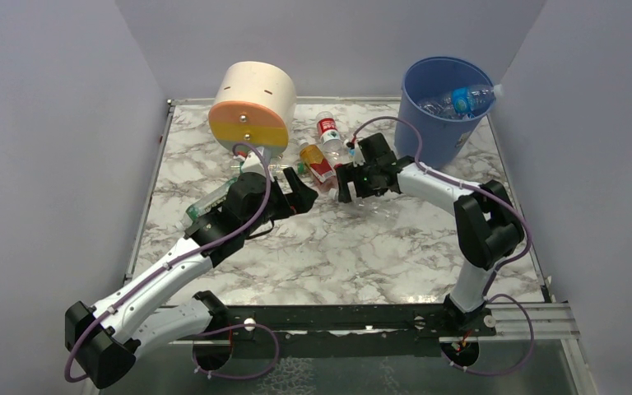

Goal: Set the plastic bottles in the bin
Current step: Pick up the plastic bottle at the center of the board.

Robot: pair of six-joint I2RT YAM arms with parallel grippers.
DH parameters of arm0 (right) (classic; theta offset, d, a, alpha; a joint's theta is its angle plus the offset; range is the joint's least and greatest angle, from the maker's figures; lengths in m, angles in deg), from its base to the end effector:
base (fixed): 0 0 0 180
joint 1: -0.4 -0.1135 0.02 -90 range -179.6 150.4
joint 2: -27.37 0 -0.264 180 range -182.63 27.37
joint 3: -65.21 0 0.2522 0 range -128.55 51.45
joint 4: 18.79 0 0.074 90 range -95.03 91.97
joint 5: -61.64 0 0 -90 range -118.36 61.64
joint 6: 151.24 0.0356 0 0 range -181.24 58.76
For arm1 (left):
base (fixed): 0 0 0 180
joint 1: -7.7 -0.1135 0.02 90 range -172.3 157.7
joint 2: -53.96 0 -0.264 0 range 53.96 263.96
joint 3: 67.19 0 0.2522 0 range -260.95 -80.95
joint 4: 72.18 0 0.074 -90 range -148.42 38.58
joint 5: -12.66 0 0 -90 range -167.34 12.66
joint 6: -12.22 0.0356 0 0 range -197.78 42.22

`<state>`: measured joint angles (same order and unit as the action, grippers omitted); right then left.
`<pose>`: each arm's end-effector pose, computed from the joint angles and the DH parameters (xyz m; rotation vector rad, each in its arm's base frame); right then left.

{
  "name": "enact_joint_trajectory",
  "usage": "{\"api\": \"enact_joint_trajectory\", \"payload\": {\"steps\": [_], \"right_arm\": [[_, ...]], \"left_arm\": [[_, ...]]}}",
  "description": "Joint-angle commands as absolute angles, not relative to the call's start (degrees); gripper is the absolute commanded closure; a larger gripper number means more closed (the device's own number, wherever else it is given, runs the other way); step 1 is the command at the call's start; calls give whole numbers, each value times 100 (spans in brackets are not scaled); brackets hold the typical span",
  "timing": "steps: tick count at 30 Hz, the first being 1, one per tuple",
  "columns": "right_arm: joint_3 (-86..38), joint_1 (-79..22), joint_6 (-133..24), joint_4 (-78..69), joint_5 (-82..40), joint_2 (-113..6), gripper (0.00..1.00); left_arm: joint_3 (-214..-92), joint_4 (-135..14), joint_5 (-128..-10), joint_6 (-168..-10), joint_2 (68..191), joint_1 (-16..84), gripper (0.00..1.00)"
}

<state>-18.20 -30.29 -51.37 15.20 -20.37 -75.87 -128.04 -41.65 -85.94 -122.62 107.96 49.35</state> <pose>0.3261 0.1993 0.1967 -0.5197 2.5059 0.4573 0.1644 -0.1391 0.3133 -0.1595 2.0695 -0.8145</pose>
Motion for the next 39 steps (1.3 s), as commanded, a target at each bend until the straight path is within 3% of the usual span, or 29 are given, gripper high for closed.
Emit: {"api": "enact_joint_trajectory", "payload": {"steps": [1, 19, 27, 39], "right_arm": [[-1600, -3152, -5208, 1593, -2278, -7557, 8], [-1533, -3484, -5058, 1577, -2272, -7625, 17], [-1595, -3493, -5008, 1660, -2291, -7459, 31], [-2154, -3493, -4854, 2076, -2213, -6760, 33]], "left_arm": [[-12737, -4133, -8718, -12190, 10739, 4927, 1], [-12652, -4193, -8691, -12208, 10680, 4929, 1], [-12650, -4142, -8716, -12181, 10596, 4927, 1], [-12652, -4115, -8774, -12111, 10560, 4927, 1]]}}
